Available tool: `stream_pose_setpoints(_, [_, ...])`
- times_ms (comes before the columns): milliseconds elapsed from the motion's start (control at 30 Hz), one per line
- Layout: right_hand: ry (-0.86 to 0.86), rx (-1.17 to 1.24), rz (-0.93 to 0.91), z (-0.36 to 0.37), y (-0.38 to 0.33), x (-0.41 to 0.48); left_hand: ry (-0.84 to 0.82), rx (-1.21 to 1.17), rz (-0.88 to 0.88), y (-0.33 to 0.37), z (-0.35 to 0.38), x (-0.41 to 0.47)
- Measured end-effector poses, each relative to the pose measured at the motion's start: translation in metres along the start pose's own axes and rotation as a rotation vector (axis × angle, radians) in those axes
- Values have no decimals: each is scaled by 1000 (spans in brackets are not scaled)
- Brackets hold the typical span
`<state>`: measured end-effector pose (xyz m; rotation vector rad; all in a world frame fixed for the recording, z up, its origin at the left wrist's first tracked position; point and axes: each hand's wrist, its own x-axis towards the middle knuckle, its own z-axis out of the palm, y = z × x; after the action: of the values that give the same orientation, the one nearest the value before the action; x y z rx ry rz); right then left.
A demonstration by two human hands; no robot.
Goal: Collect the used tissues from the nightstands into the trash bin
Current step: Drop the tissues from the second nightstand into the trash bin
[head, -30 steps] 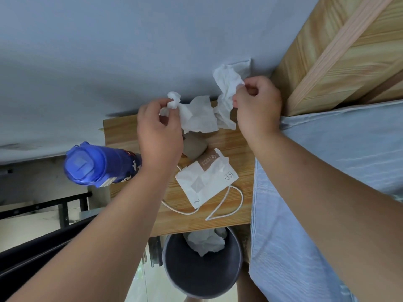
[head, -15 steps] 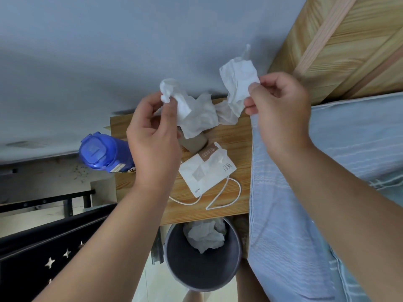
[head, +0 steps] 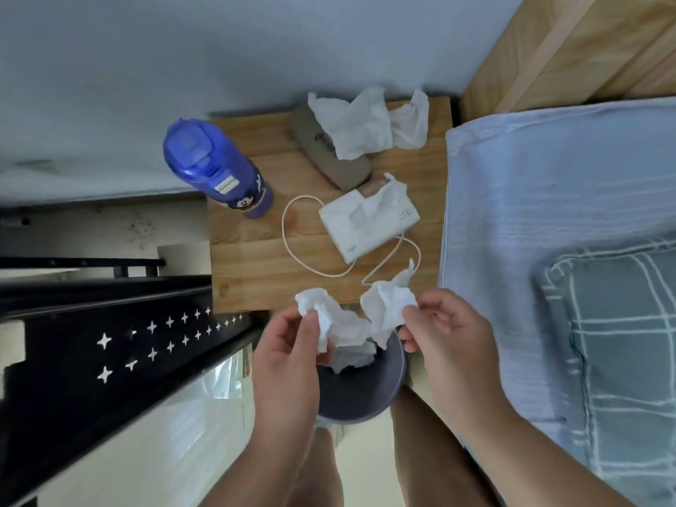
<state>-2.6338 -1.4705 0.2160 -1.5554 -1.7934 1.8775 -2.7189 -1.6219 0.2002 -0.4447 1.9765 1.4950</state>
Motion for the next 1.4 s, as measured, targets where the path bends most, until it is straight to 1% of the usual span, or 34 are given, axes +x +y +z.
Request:
stream_pose_setpoints(167, [-184, -435, 109, 28, 92, 13, 4, 228, -193, -87, -21, 18])
stream_pose_setpoints(233, [-213, -547, 133, 34, 119, 23, -32, 277, -252, -109, -27, 30])
stream_pose_setpoints(333, [-244, -682, 161, 37, 141, 36, -102, 367, -348, -129, -31, 45])
stream_pose_setpoints(400, [-232, -678, 218, 35, 151, 43, -130, 441, -396, -138, -30, 53])
stream_pose_setpoints(500, [-275, -589, 345, 31, 155, 43, -149, 444, -430, -142, -26, 56])
stream_pose_setpoints(600, [-346, -680, 299, 25, 148, 40, -141, 447, -412, -139, -22, 54])
stream_pose_setpoints(700, [-360, -722, 211, 20, 131, 43, -165, 501, -309, -125, -13, 50])
stream_pose_setpoints(800, [-314, -599, 172, 15, 100, 47, -218, 551, -171, -98, 0, 40])
stream_pose_setpoints(900, [-274, -502, 87, 5, 62, 59, -254, 531, -42, -59, 17, 31])
stream_pose_setpoints(967, [-222, -435, 51, -3, 32, 68, -277, 495, 63, -29, 28, 30])
stream_pose_setpoints(1100, [-56, -274, -60, -20, -27, 98, -300, 443, 315, 45, 52, 43])
stream_pose_setpoints(1200, [0, -214, -102, -23, -55, 134, -246, 461, 506, 98, 72, 70])
stream_pose_setpoints(1267, [-17, -266, -139, -17, -64, 155, -167, 520, 615, 121, 86, 93])
stream_pose_setpoints(1333, [-19, -333, -203, -8, -71, 176, -86, 608, 682, 137, 101, 118])
stream_pose_setpoints(1400, [0, -386, -257, 0, -78, 197, -43, 709, 696, 145, 113, 141])
